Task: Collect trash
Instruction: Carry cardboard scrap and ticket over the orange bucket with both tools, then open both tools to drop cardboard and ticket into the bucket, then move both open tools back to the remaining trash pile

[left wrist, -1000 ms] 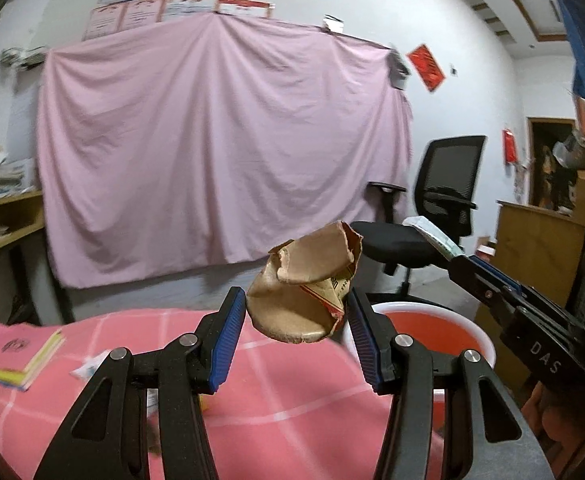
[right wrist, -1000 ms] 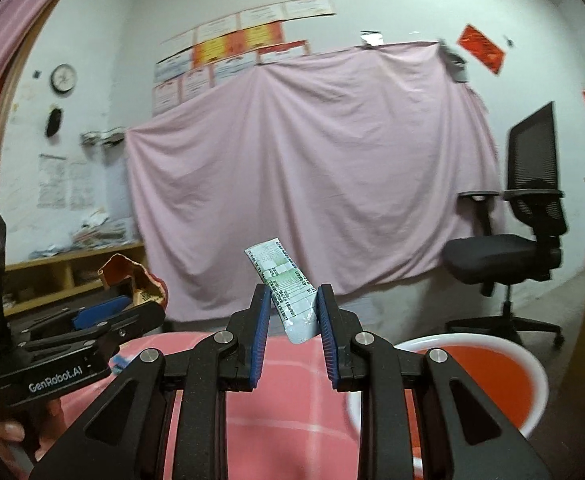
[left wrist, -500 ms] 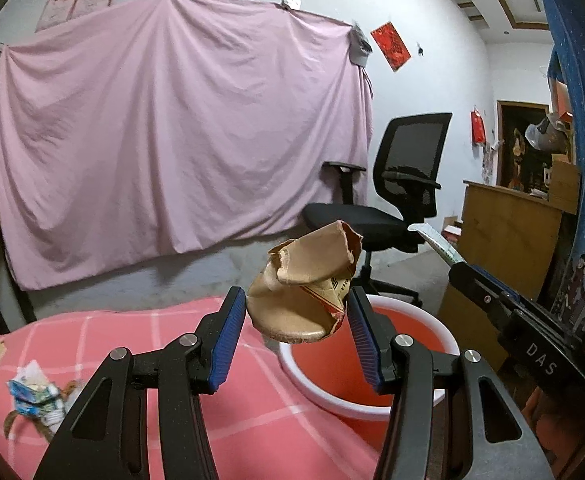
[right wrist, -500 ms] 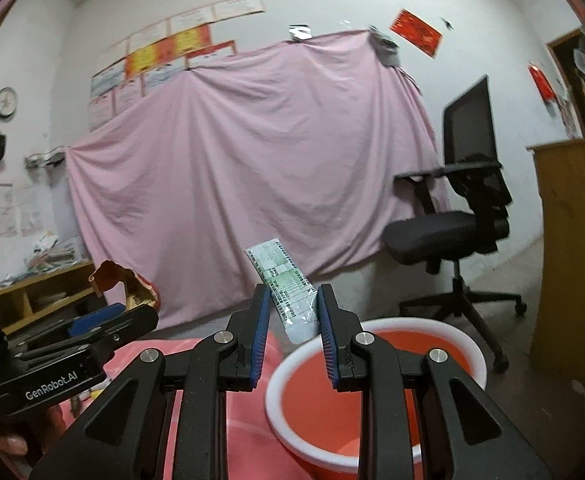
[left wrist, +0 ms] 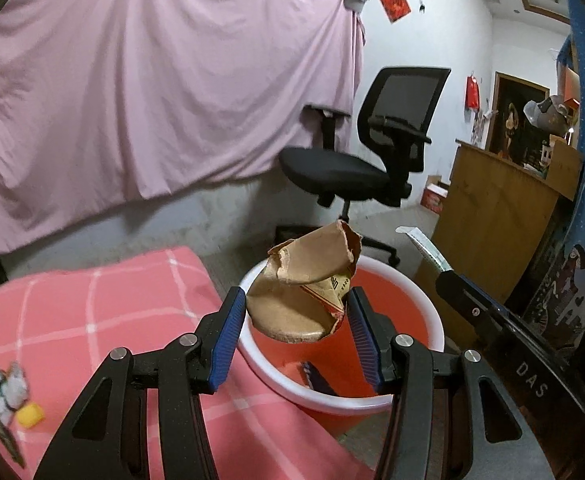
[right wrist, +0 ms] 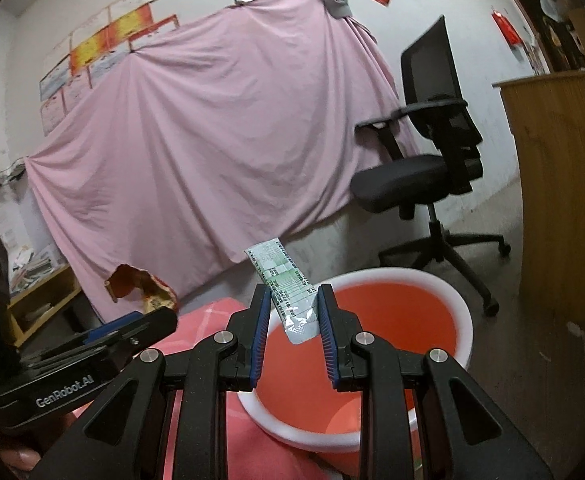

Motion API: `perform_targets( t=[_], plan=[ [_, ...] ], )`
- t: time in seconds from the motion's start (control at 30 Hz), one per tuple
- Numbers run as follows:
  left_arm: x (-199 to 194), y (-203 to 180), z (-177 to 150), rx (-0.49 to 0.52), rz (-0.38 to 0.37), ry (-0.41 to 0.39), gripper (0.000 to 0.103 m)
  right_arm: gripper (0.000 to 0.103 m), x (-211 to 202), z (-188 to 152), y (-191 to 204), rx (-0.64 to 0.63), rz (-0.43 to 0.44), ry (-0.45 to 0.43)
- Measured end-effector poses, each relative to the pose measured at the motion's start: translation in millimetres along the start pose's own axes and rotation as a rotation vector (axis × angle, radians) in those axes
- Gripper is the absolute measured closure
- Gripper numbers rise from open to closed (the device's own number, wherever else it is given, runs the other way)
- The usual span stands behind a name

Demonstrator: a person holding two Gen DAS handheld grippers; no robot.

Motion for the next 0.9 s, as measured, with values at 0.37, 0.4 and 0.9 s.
perform_targets(
  t=[0.37, 0.4, 0.9],
  plan=[
    [38, 1, -1, -0.064, -0.051, 0.154, 0.056, 0.078, 17, -8, -25, 0.086, -0.051, 0.095],
    [39, 2, -1, -0.067, -0.052, 0.162, 0.056, 0.078, 18, -9, -26, 0.095, -0.054, 0.103],
    [24, 23, -4, -0.152, -0.031, 0.139, 0.05, 0.061, 19, -9, -25, 0.098, -0.067, 0.12]
  ],
)
Point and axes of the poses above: each gripper's, at about its wrist camera, not at the fingertips, and x roughly the way its jaws point, y to its left, z to its top, the point moved 3 cm from there along x, roughly the way its jaws point
